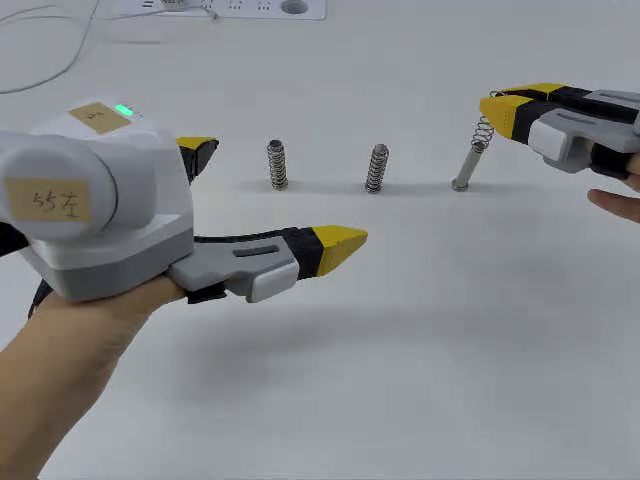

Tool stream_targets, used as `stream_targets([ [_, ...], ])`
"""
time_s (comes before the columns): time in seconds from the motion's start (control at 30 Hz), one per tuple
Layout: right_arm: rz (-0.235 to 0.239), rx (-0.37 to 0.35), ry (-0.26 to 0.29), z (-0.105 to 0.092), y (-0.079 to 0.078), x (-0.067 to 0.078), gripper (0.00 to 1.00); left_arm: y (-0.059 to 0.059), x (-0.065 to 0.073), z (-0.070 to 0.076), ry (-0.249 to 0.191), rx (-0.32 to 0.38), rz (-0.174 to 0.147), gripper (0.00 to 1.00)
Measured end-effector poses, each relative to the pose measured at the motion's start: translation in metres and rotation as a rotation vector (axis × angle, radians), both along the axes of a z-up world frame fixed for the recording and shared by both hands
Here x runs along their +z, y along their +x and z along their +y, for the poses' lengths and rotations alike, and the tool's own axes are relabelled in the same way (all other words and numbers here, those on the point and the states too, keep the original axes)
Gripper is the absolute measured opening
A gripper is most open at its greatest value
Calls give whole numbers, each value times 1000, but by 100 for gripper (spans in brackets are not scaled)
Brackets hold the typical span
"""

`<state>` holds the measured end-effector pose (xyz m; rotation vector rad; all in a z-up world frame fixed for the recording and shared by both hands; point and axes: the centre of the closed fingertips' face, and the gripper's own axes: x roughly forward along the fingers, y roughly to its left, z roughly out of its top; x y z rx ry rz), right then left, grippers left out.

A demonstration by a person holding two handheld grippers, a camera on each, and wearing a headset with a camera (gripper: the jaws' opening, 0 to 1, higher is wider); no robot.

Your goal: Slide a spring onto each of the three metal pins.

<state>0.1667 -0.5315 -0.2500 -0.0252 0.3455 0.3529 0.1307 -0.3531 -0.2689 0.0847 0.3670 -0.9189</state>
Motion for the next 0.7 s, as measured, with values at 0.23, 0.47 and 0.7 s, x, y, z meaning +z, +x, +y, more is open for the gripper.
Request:
stream_targets([
  [0.23,-1,5,-20,0,0,-4,11,-1,-3,1,2,2,12,100],
  [0.47,-1,-2,-17,-2,-1,-10,11,0,-5,2,8,3,14,99],
  [0.7,11,-11,-25,-2,0,-19,11,-1,-5,1,9,1,15,98],
])
